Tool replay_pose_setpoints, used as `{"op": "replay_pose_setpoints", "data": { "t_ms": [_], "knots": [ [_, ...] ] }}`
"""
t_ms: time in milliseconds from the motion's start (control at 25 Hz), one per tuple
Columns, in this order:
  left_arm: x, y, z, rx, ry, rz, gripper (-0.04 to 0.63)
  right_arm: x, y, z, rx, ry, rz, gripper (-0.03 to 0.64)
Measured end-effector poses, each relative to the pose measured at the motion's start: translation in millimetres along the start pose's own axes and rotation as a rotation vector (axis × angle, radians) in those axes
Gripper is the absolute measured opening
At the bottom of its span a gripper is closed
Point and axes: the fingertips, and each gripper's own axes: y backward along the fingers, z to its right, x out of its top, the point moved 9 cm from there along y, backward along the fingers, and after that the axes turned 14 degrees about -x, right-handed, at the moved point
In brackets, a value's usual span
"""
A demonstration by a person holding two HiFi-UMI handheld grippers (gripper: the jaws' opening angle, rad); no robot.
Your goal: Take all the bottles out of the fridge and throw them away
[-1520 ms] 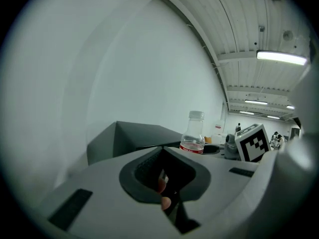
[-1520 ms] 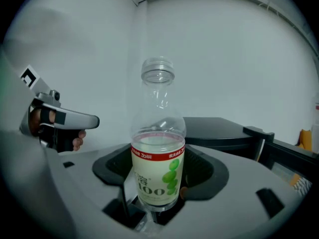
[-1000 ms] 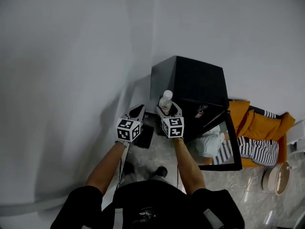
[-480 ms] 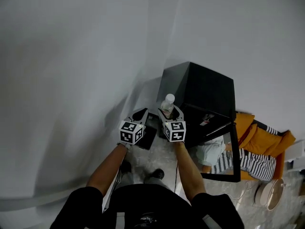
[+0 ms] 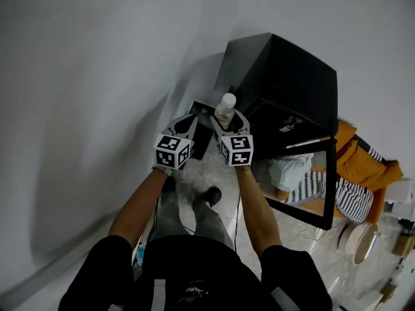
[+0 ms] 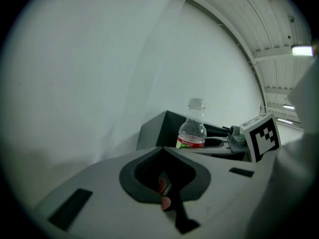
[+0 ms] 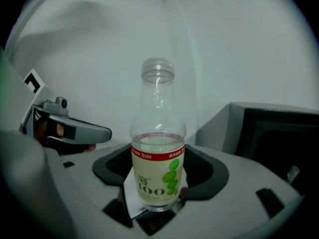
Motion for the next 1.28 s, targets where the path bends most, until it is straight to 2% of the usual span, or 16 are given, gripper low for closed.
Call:
{"op": "replay_pose_setpoints", "data": {
  "t_ms": [400, 720, 1040, 1280],
  "knots": [
    [-112, -15, -26, 0.024, 0.098, -0.111, 0.002, -120, -28, -5, 0.026, -0.030, -0.124, 0.314],
    [-186, -37, -66, 0.046, 0.151, -0.116, 0.002, -199, -66, -11, 0.058, -0.055, -0.145, 0.314],
    [-248, -61, -101, 0.032, 0.115, -0.132, 0.002, -287, -123, -31, 0.082, -0.070, -0.145, 0.314],
    [-313, -83, -144, 0.028, 0.083, -0.109, 0.002, -379, -171, -51, 0.099, -0.054, -0.151, 0.315]
  ]
}}
